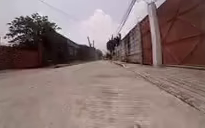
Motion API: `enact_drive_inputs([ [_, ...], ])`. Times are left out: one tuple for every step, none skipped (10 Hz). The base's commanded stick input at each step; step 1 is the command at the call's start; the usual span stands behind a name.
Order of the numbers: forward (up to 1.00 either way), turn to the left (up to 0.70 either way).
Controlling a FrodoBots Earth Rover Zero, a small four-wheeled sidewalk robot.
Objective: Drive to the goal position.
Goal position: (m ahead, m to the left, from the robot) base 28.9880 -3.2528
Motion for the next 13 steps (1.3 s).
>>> enact_drive_inputs([
  [0.70, 0.00],
  [0.70, 0.00],
  [0.70, 0.00],
  [0.70, 0.00],
  [0.70, 0.00],
  [0.70, 0.00],
  [0.70, 0.00],
  [0.70, 0.00],
  [0.70, 0.00],
  [0.70, 0.00],
  [0.70, 0.00],
  [0.70, 0.00],
  [0.70, 0.00],
])
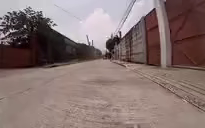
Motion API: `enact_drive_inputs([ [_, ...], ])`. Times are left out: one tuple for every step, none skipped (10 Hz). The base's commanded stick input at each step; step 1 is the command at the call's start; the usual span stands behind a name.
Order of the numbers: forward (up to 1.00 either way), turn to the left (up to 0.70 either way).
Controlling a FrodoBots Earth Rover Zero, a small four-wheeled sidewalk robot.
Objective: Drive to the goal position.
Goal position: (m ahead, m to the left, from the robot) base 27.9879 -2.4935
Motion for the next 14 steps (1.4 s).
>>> enact_drive_inputs([
  [0.70, 0.00],
  [0.70, 0.00],
  [0.70, 0.00],
  [0.70, 0.00],
  [0.70, 0.00],
  [0.70, 0.00],
  [0.70, 0.00],
  [0.70, 0.00],
  [0.70, 0.00],
  [0.70, 0.00],
  [0.70, 0.00],
  [0.70, 0.00],
  [0.70, 0.00],
  [0.70, 0.00],
])
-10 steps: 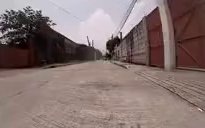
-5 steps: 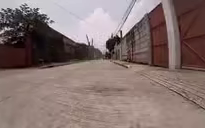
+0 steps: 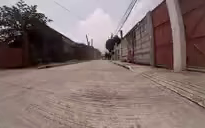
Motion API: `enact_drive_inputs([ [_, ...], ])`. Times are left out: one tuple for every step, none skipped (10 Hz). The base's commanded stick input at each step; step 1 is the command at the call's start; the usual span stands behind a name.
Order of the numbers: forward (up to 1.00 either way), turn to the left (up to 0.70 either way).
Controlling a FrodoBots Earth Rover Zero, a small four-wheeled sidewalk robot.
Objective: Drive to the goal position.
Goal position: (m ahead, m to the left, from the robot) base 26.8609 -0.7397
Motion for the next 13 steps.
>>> enact_drive_inputs([
  [0.70, 0.00],
  [0.70, 0.00],
  [0.70, 0.00],
  [0.70, 0.00],
  [0.70, 0.00],
  [0.70, 0.00],
  [0.70, 0.00],
  [0.70, 0.00],
  [0.70, 0.00],
  [0.70, 0.00],
  [0.70, 0.00],
  [0.70, 0.00],
  [0.70, 0.00],
])
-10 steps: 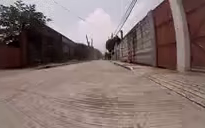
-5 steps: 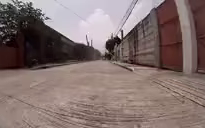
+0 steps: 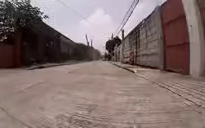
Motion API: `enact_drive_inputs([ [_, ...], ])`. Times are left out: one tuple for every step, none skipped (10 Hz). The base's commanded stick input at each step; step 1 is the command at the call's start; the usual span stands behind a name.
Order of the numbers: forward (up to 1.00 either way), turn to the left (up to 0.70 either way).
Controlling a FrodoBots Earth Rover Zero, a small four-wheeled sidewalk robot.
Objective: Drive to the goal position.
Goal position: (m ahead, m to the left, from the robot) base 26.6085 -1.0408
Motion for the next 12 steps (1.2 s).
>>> enact_drive_inputs([
  [0.70, 0.00],
  [0.70, 0.00],
  [0.70, 0.00],
  [0.70, 0.00],
  [0.70, 0.00],
  [0.70, 0.00],
  [0.70, 0.00],
  [0.70, 0.00],
  [0.70, 0.00],
  [0.70, 0.00],
  [0.70, 0.00],
  [0.70, 0.00],
])
